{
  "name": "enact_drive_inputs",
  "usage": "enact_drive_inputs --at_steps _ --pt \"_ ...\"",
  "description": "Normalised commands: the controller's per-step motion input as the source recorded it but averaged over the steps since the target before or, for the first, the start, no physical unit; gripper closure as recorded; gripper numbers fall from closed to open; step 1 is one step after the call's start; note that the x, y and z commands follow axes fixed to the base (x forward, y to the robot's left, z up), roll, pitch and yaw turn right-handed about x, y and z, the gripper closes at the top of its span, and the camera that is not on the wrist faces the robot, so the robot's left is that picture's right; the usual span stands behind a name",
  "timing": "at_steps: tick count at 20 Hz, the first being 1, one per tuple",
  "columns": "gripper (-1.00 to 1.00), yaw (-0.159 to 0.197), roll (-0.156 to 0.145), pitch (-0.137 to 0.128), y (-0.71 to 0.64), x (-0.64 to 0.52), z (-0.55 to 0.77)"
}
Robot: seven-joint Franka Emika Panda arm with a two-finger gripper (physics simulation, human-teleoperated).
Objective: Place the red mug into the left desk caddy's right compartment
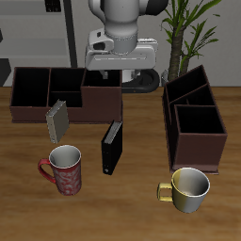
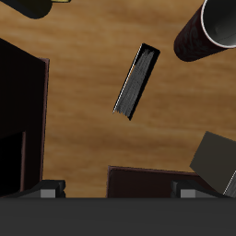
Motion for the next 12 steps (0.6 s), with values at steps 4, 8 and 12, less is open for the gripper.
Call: enact_drive_inputs --at_steps 4,8,12 --pt "-1.00 0.010 -0.013 0.000 -0.06 0.07 0.01" --pt "-1.00 0.029 -0.021 -0.019 -0.24 0.26 0.08" --pt "-1.00 -0.020 -0.042 0.006 -0.31 0.35 0.03"
